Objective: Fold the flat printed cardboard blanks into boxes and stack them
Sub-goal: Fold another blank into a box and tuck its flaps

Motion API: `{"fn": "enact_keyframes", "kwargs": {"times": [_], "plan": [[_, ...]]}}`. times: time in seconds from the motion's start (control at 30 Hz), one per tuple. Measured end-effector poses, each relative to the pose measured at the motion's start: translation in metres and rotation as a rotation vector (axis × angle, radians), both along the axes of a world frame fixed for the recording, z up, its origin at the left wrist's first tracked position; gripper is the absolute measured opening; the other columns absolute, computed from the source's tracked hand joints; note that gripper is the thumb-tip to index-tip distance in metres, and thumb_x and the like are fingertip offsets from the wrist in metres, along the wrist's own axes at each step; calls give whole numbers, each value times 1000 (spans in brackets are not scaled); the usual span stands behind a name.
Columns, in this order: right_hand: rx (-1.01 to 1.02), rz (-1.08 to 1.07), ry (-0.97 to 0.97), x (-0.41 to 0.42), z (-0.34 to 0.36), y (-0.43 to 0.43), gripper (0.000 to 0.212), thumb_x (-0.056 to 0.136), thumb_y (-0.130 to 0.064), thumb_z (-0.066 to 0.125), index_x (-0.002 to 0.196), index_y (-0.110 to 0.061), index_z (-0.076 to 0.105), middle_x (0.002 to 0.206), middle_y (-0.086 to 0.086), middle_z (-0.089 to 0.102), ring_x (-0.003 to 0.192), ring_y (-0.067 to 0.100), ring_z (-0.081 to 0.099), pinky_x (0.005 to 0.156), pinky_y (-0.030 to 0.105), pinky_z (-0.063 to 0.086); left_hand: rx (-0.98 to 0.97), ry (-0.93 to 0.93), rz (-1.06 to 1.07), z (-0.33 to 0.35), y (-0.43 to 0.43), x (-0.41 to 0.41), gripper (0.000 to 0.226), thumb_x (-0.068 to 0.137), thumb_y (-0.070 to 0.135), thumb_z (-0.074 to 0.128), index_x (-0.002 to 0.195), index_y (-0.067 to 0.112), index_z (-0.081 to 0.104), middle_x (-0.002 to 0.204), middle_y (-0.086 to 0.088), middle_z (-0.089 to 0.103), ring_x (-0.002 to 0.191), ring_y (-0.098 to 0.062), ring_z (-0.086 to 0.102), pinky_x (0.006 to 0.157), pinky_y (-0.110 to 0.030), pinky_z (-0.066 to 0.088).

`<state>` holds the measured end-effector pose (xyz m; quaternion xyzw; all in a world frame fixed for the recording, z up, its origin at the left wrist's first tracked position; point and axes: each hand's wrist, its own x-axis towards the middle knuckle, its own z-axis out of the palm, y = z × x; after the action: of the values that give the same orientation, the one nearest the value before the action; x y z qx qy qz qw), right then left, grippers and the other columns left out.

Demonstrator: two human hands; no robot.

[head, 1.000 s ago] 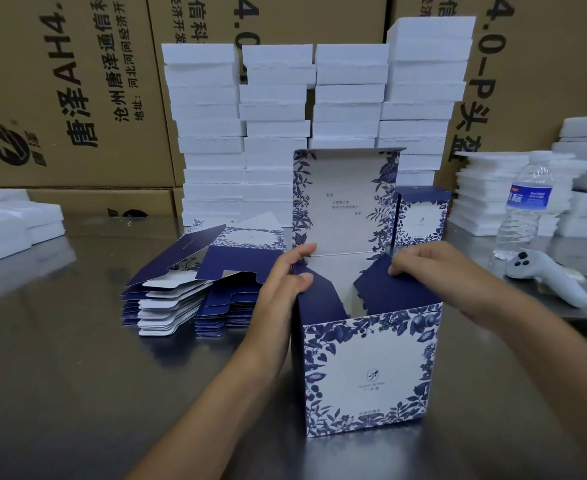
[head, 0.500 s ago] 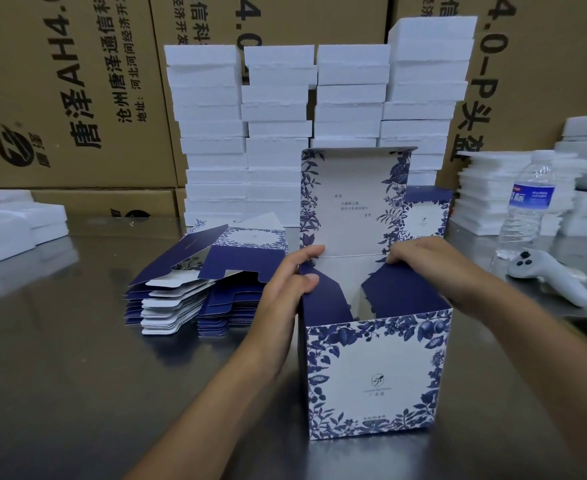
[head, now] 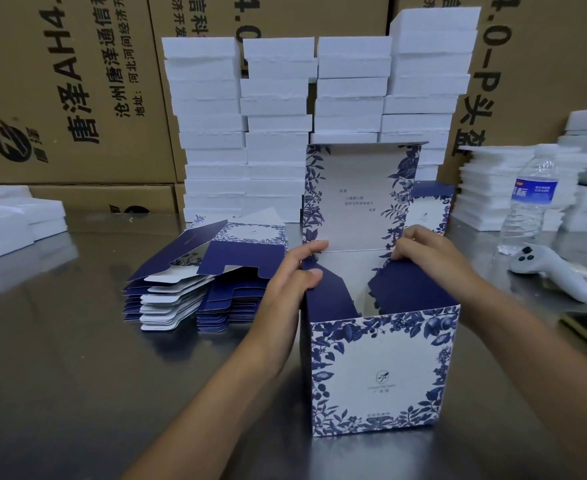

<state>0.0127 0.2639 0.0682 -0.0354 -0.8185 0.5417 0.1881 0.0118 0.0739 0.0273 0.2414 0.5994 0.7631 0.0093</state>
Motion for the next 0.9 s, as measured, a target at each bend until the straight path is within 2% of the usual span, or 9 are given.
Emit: {"fn": "enact_keyframes", "kwargs": {"times": [0.13, 0.23, 0.3, 0.37, 0.47, 0.57, 0.67, 0.77, 0.9], "plan": [[-283, 66, 25, 2, -4, 0, 20, 88, 0, 52, 75, -15, 54, 52, -12, 56, 43, -3, 51, 41, 10, 37, 9, 69, 46, 0, 3, 2, 35, 84, 23, 55, 109, 48, 55, 110, -1, 63, 107, -20, 61, 98, -32, 47], [-320, 67, 26, 1, -11, 0, 12, 89, -4, 50, 79, -1, 55, 73, 6, 54, 70, 12, 54, 59, 16, 39, 58, 92, 69, -2, 3, 0, 43, 94, 8, 48, 119, 43, 42, 90, 13, 61, 74, 12, 63, 62, -4, 46], [-316, -30, 62, 4, -14, -1, 28, 94, -1, 43, 66, 2, 46, 65, 7, 49, 71, 16, 48, 56, 15, 34, 34, 122, 45, -2, 4, 4, 35, 97, 8, 41, 117, 37, 45, 84, 24, 64, 71, 18, 60, 59, 1, 42], [-455, -5, 102, 6, -16, -2, 43, 94, -1, 34, 56, -8, 52, 49, 0, 55, 56, 9, 54, 49, 16, 37, 22, 117, 4, -2, 6, 7, 26, 99, 13, 35, 106, 33, 51, 78, 30, 66, 70, 14, 61, 60, -2, 45], [-660, 144, 106, 9, -18, -1, 51, 89, -15, 40, 46, -17, 66, 56, -6, 61, 55, 10, 54, 53, 16, 44, 21, 62, -19, -4, 9, 8, 21, 101, 16, 31, 101, 24, 50, 72, 25, 67, 64, 4, 64, 55, -13, 50], [-548, 31, 60, 7, -14, 0, 47, 90, -28, 56, 45, -17, 65, 55, -2, 57, 53, 9, 52, 56, 16, 43, 37, 1, 23, -6, 10, 7, 22, 98, 31, 35, 95, 30, 57, 82, 16, 70, 82, -9, 66, 73, -29, 56], [-409, 70, 44, 10, -12, 0, 19, 86, -23, 64, 69, -13, 63, 50, -9, 61, 42, 0, 55, 41, 8, 41, 27, -27, 56, -5, 8, 9, 23, 91, 43, 44, 84, 36, 65, 97, 1, 68, 103, -33, 60, 95, -51, 45], [-520, 232, -74, 14, -10, 0, 5, 87, -12, 59, 87, -13, 64, 57, -5, 68, 46, 5, 61, 41, 12, 44, 21, -18, 76, -1, 5, 6, 20, 84, 42, 49, 80, 33, 66, 94, -1, 67, 95, -29, 60, 92, -48, 45], [-503, 285, -204, 12, -1, 2, 20, 89, -9, 52, 90, -17, 71, 70, 1, 73, 53, 10, 66, 43, 15, 47, -25, -15, 50, 4, 0, -1, 27, 92, 18, 51, 74, 30, 66, 77, 7, 64, 71, -9, 59, 62, -20, 45]]}}
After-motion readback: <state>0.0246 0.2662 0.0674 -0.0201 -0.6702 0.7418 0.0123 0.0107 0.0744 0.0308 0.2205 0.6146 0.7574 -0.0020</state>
